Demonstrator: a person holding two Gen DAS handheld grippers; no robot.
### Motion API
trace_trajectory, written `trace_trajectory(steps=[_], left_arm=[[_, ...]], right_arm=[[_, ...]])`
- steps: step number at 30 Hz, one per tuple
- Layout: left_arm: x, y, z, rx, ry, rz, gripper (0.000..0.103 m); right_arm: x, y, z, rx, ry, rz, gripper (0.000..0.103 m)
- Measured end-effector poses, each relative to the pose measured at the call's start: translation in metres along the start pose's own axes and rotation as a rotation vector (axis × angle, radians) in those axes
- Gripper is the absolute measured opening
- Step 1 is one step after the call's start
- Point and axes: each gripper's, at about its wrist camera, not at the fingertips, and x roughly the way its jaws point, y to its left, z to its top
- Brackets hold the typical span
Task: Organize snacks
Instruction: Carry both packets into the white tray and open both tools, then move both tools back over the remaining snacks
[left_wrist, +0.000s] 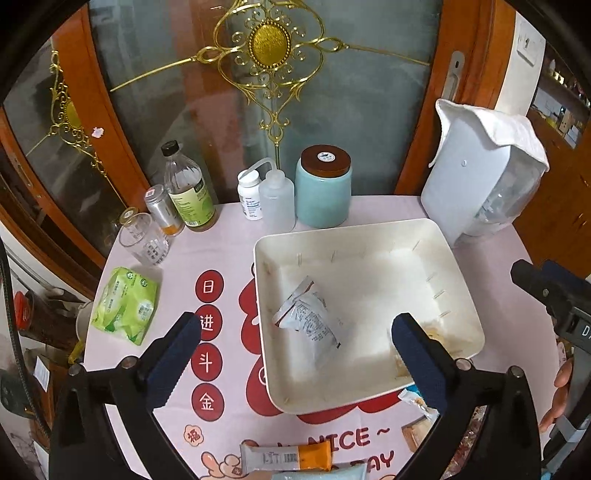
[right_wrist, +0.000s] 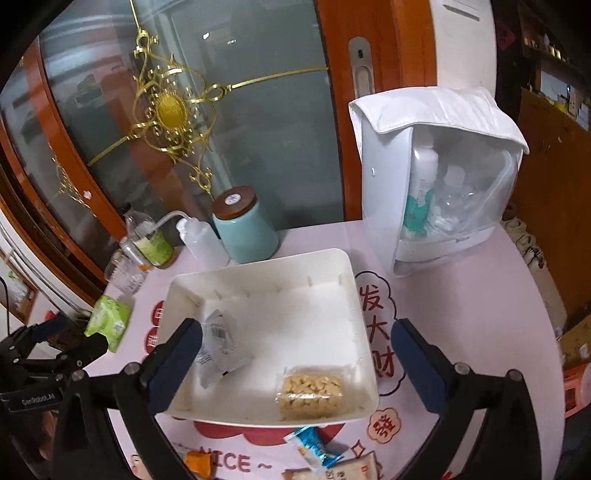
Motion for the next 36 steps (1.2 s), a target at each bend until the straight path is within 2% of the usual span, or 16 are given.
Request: trace_trajectory(steps=[6, 11, 17, 22, 29, 36], left_arm=[[-0.038, -0.004, -0.013, 0.024, -0.047, 0.008, 0.103], [-0.08, -0.01, -0.031, 0.024, -0.115, 0.013, 0.103], [-0.134, -0.031, -0.055, 0.095, -0.197, 0.081, 0.103], [-0.168, -0.057, -0.086, 0.159, -0.187, 0.074, 0.103], [-0.203, -0.092, -0.138, 0.239, -0.199, 0.086, 0.103], [-0.217, -0.108, -0.19, 0.23, -0.135, -0.016, 0.103]], right_arm=[[-0.036, -0.003, -0.011, -0.017, -0.049, 0.008, 0.103], [-0.085, 0.0, -0.025, -0.077, -0.134, 0.012, 0.103], [-0.141, 0.007, -0.049, -0.16, -0.169, 0.061, 0.103], [-0.174, 0.006, -0.073, -0.194, -0.152, 0.091, 0.103], [-0.201, -0.007, -0.108, -0.195, -0.118, 0.086, 0.103], [-0.223, -0.034, -0.147, -0.132, -0.123, 0.064, 0.103]])
